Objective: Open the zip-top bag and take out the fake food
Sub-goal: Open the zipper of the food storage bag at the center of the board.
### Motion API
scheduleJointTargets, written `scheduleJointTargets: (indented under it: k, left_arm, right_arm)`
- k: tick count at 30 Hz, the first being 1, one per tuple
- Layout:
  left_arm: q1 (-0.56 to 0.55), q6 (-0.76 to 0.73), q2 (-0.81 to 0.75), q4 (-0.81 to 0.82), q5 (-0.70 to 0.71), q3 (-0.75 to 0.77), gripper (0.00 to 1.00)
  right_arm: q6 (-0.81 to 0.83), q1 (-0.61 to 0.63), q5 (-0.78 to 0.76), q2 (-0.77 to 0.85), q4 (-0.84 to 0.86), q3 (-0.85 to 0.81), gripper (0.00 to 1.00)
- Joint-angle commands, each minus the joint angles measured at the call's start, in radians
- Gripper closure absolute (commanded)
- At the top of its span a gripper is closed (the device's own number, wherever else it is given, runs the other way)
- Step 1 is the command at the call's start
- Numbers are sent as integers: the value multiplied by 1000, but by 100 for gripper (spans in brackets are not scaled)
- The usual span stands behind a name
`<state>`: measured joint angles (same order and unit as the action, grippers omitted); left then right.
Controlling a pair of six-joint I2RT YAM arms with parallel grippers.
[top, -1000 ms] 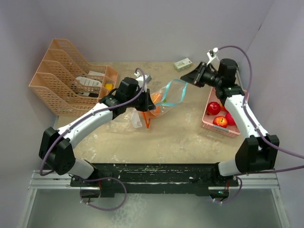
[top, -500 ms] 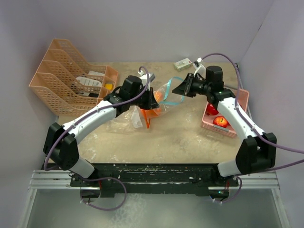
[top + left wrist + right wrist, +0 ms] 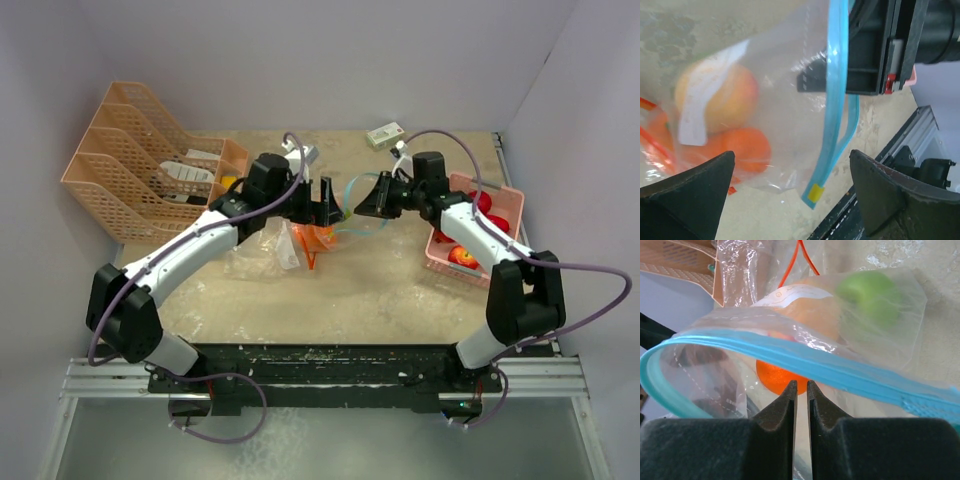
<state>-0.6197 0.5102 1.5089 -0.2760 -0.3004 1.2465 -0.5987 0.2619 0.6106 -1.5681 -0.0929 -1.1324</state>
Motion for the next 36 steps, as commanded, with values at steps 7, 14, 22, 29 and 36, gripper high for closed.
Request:
scheduleJointTargets:
  k: [7, 14, 22, 29, 36]
  left_arm:
    - [147, 119, -33, 111, -67, 14, 1]
    - [147, 144, 41, 81, -37, 3, 1]
    - [147, 184, 89, 114, -64, -33, 1]
    - [146, 189, 104, 133, -78, -70, 6]
    - [146, 190, 121, 145, -82, -117, 55]
  right_arm:
    - [1, 0, -39, 148, 75, 71, 76]
    - [-12, 0, -40, 252, 100, 95, 43]
    - [-30, 0, -6, 289, 144, 207, 24]
    - [-64, 2, -7, 178, 180, 224, 61]
    - [-69, 2, -14, 98, 196, 223, 99]
